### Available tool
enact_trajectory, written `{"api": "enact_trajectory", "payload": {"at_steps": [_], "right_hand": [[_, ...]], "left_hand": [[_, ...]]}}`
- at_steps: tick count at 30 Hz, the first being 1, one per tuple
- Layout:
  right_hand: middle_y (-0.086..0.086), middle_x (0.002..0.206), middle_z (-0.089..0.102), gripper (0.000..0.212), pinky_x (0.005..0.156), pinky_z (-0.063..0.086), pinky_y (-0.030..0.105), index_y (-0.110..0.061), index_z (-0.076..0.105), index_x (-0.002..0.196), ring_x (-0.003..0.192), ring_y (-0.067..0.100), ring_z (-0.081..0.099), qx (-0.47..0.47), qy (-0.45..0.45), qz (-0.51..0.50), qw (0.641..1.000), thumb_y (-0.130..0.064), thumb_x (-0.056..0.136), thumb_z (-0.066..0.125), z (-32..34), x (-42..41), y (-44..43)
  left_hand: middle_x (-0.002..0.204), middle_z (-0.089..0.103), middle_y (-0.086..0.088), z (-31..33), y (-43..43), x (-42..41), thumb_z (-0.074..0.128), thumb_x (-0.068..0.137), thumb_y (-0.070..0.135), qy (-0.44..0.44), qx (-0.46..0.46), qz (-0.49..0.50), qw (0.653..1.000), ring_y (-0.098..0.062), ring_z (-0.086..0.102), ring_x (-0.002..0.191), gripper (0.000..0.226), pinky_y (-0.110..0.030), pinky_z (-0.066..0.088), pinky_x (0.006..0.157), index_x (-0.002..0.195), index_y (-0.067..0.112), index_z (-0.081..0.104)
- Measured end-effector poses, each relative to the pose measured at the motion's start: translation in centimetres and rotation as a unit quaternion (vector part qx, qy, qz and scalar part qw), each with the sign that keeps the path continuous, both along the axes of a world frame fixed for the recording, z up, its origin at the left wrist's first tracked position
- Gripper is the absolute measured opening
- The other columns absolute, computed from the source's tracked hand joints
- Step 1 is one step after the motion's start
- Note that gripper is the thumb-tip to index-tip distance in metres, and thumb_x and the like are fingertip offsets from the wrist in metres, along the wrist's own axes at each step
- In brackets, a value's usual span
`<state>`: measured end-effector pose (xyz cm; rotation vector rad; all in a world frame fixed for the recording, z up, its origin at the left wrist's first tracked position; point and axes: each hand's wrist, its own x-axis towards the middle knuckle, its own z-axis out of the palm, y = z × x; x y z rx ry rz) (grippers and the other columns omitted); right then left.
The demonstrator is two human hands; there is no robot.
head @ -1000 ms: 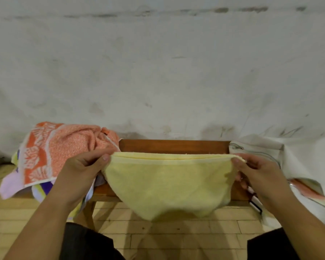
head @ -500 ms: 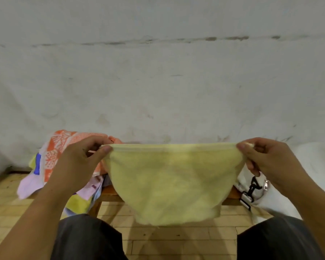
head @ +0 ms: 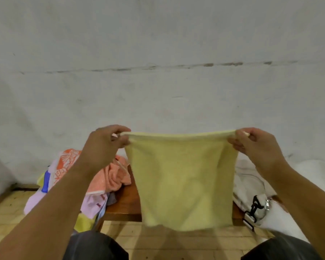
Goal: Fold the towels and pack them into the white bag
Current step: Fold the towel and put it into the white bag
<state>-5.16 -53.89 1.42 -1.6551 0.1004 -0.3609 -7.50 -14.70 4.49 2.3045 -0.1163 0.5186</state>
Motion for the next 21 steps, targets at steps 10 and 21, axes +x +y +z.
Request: {"api": "enact_trajectory", "payload": {"at_steps": [10, 21], "right_hand": [[0.006, 0.099, 0.073, 0.016, 0.089, 0.059, 0.038, -0.022, 0.068, 0.107, 0.094, 0.023, 0.071, -0.090, -0.157, -0.052, 0.982, -0.035, 0.101, 0.060, 3.9, -2.5, 1.4], [-0.012, 0.081, 0.070, 0.011, 0.072, 0.049, 0.029, -0.030, 0.068, 0.088, 0.080, 0.005, 0.064, -0.258, 0.180, 0.099, 0.944, -0.030, 0.098, 0.063, -15.4, -9.2, -0.5]], "left_hand": [[0.099, 0.071, 0.014, 3.7, 0.4, -1.8, 0.064, 0.097, 0.020, -0.153, -0.060, 0.058, 0.985, 0.007, 0.065, 0.090, 0.012, -0.001, 0.044, 0.072, 0.105, 0.027, 0.070], [0.091, 0.068, 0.024, -17.1, 1.9, -7.8, 0.074, 0.089, 0.015, 0.196, 0.079, -0.050, 0.976, 0.003, 0.064, 0.087, 0.023, -0.015, 0.048, 0.073, 0.087, 0.037, 0.067]]}}
